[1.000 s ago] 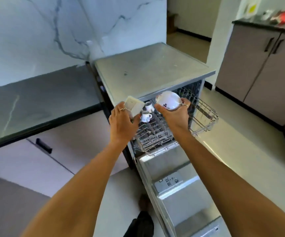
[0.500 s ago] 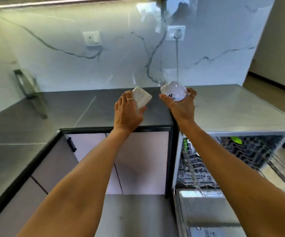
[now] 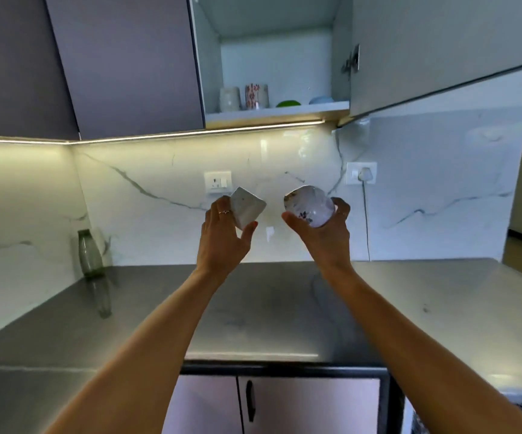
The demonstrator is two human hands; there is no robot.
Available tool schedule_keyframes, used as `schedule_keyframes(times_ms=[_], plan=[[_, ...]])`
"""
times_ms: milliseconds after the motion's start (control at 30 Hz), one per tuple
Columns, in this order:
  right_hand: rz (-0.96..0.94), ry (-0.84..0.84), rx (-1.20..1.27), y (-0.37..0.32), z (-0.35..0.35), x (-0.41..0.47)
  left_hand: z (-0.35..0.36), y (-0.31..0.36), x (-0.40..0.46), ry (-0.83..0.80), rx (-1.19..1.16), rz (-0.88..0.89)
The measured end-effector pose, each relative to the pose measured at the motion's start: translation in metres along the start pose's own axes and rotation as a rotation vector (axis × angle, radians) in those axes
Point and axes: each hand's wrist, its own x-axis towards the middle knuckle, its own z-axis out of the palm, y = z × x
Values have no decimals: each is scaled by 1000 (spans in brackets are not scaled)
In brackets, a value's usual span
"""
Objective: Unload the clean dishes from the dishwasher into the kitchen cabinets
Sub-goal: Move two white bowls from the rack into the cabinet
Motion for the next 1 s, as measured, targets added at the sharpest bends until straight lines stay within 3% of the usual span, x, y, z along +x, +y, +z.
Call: schedule_keyframes(times_ms=[200,467,767,1000], plan=[[-112,-83,-49,-21,26,64,-5,-2,67,54,-59,138],[-299,28,-148,-58,44,154,1,-29,165,90,2,247],[-424,67,-177,-80,48,280,18,-38,282,109,-37,199],[-417,57,-199,-78,63,365,48,-47,356,-47,-45,148]])
